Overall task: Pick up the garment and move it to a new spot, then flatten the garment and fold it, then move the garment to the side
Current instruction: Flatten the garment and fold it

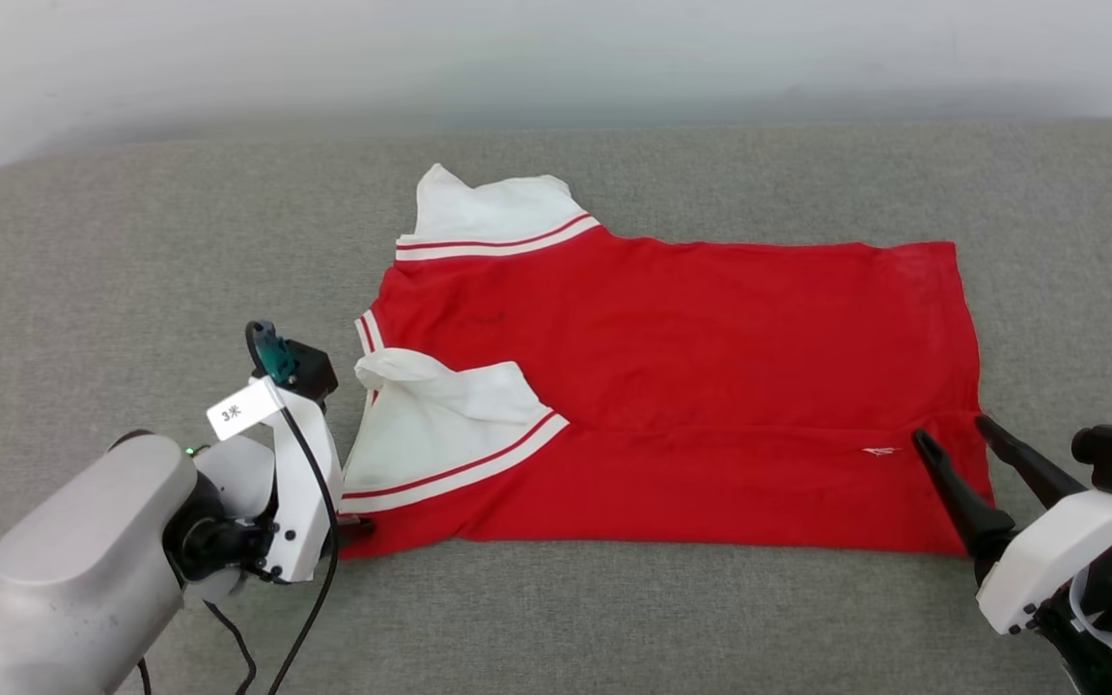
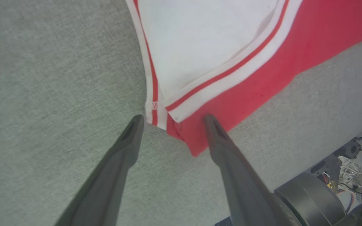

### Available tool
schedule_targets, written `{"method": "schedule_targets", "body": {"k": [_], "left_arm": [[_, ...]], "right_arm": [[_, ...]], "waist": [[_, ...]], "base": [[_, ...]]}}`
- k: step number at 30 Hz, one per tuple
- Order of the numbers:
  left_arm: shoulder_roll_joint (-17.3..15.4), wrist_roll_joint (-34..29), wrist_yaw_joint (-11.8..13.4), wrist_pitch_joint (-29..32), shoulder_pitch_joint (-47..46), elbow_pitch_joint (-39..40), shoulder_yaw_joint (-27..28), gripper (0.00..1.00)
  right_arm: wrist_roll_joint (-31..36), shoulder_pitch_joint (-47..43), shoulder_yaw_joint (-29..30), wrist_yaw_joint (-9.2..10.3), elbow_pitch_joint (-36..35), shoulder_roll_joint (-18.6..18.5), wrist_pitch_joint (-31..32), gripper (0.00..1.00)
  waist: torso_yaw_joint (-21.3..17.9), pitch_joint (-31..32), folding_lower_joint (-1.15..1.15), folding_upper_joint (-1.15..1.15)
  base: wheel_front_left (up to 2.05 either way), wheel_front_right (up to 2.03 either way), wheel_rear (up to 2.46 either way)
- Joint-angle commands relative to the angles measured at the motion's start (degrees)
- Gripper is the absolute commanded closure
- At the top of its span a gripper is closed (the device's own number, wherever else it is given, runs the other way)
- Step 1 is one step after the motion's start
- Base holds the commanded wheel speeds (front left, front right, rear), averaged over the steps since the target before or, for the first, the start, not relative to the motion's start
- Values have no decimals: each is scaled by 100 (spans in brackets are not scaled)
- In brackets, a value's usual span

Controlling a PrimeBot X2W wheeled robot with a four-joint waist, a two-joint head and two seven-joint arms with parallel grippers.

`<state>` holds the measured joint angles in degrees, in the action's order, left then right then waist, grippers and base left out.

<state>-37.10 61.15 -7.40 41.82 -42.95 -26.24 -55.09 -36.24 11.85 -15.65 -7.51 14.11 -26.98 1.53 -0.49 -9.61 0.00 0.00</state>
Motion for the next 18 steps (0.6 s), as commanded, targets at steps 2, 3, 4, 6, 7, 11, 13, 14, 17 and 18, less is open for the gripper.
{"method": "schedule_targets", "body": {"k": [2, 3, 4, 6, 7, 11, 13, 14, 17, 18], "left_arm": [[93, 50, -4, -64, 112, -94, -59, 0], [113, 27, -4, -54, 139, -131, -116, 0], [113, 27, -4, -54, 139, -131, -116, 0], [144, -27, -4, -100, 211, -221, -230, 0], [179, -15, -4, -107, 263, -263, -282, 0], [210, 64, -4, -350, 350, -326, -396, 100], [154, -20, -5, -481, 307, -266, -503, 100], [131, 4, -4, -559, 300, -235, -518, 100], [64, 98, -6, -839, 233, -60, -449, 100], [49, 139, -6, -918, 217, 3, -415, 100]], "right_arm": [[30, 112, -25, 5, -15, 49, -10, 0], [35, 120, -34, 5, -8, 57, -11, 0], [35, 120, -34, 5, -8, 57, -11, 0], [46, 148, -53, 5, 9, 68, -7, 0], [46, 168, -63, 5, 17, 72, -6, 0], [67, 228, -26, 5, -5, -23, 6, 0], [131, 250, -6, 5, -57, -131, 7, 0], [187, 260, 32, 5, -77, -202, 0, 0], [297, 313, 89, 5, -148, -415, 243, 0], [335, 339, 83, 5, -182, -528, 405, 0]], "waist": [[-100, -112, 0, 0], [-120, -133, 0, 0], [-120, -133, 0, 0], [-157, -171, 0, 0], [-172, -182, 0, 0], [-211, -187, 0, 0], [-210, -158, 0, 0], [-202, -137, 0, 0], [-180, -64, 0, 0], [-165, -44, 0, 0]], "base": [[0, 0, 0], [0, 0, 0], [0, 0, 0], [0, 0, 0], [0, 0, 0], [0, 0, 0], [0, 0, 0], [0, 0, 0], [0, 0, 0], [0, 0, 0]]}}
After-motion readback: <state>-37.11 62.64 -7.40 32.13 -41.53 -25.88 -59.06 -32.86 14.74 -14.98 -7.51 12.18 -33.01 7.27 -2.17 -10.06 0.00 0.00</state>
